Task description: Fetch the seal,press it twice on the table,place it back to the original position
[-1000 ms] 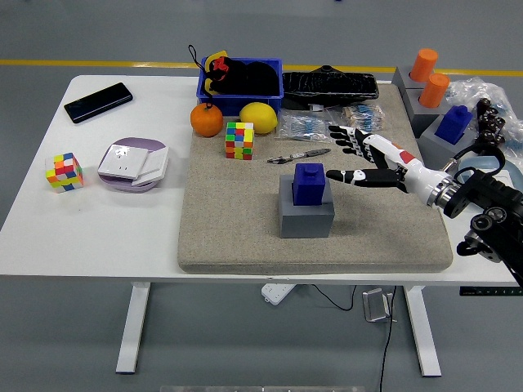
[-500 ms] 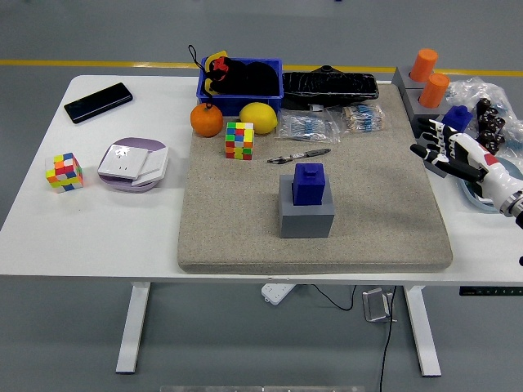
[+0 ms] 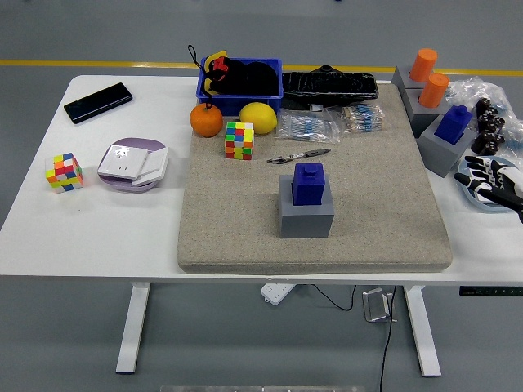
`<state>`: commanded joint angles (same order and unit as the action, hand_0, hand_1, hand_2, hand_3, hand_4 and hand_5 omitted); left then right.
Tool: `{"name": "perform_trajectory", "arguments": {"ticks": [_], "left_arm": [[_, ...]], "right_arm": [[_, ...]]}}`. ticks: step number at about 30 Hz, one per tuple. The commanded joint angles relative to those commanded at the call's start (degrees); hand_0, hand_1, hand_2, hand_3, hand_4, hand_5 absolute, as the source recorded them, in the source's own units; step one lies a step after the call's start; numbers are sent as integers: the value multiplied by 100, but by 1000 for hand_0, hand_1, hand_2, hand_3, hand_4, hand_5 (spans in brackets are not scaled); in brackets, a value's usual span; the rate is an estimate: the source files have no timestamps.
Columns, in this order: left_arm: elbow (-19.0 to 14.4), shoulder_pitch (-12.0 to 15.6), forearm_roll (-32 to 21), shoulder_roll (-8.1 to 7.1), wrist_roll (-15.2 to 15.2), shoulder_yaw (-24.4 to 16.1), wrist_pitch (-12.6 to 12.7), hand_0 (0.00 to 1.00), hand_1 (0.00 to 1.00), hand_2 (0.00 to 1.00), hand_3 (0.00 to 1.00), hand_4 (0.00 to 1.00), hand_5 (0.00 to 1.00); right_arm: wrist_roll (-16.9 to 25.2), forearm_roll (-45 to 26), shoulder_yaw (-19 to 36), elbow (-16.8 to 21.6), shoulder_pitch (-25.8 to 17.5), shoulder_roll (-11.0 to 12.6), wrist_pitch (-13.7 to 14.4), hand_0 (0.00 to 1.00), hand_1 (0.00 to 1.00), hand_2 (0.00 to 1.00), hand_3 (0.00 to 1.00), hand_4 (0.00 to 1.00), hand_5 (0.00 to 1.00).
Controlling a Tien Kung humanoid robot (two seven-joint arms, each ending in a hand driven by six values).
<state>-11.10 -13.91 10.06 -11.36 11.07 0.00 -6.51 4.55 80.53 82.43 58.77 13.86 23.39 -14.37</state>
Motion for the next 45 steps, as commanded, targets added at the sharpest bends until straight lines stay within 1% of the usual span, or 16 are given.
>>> {"name": "perform_trajectory", "arguments": {"ticks": [5, 6, 11, 12, 18, 19, 28, 45], "left_arm": [[-13, -29, 21, 4, -9, -1, -2, 725, 695, 682, 750, 699, 247], [-13, -29, 24, 4, -8, 0, -1, 725, 695, 682, 750, 699, 248], [-12, -22, 53, -5, 8, 0, 2, 725, 695, 682, 750, 699, 248], [-11, -19, 57, -7, 9, 0, 3, 725, 696, 682, 751, 699, 247], [-12, -18, 60, -13, 0, 0, 17, 725, 696, 682, 751, 699, 247], [-12, -22, 56, -14, -2, 0, 19, 724, 696, 682, 750, 699, 248], [-6, -22, 58, 11, 19, 0, 30, 725, 695, 682, 750, 698, 248], [-8, -45, 55, 8, 3, 0, 38, 724, 695, 682, 750, 696, 250]], "right_arm": [[-50, 63, 198, -22, -98, -73, -28, 949, 915, 883, 880, 998, 603], [-60, 64, 221, -27, -111, -80, -32, 943, 902, 873, 869, 998, 575], [-105, 70, 281, -36, -158, -104, -67, 943, 902, 873, 869, 998, 575], [-107, 69, 291, -35, -165, -111, -65, 937, 898, 869, 865, 998, 563], [-137, 73, 364, -26, -207, -153, -40, 937, 898, 869, 865, 998, 563], [-136, 72, 375, -24, -212, -161, -36, 930, 876, 851, 855, 998, 538], [-164, 90, 480, -16, -253, -234, -31, 927, 873, 845, 846, 998, 527], [-212, 94, 543, 18, -273, -245, 8, 911, 846, 833, 825, 998, 494]]}}
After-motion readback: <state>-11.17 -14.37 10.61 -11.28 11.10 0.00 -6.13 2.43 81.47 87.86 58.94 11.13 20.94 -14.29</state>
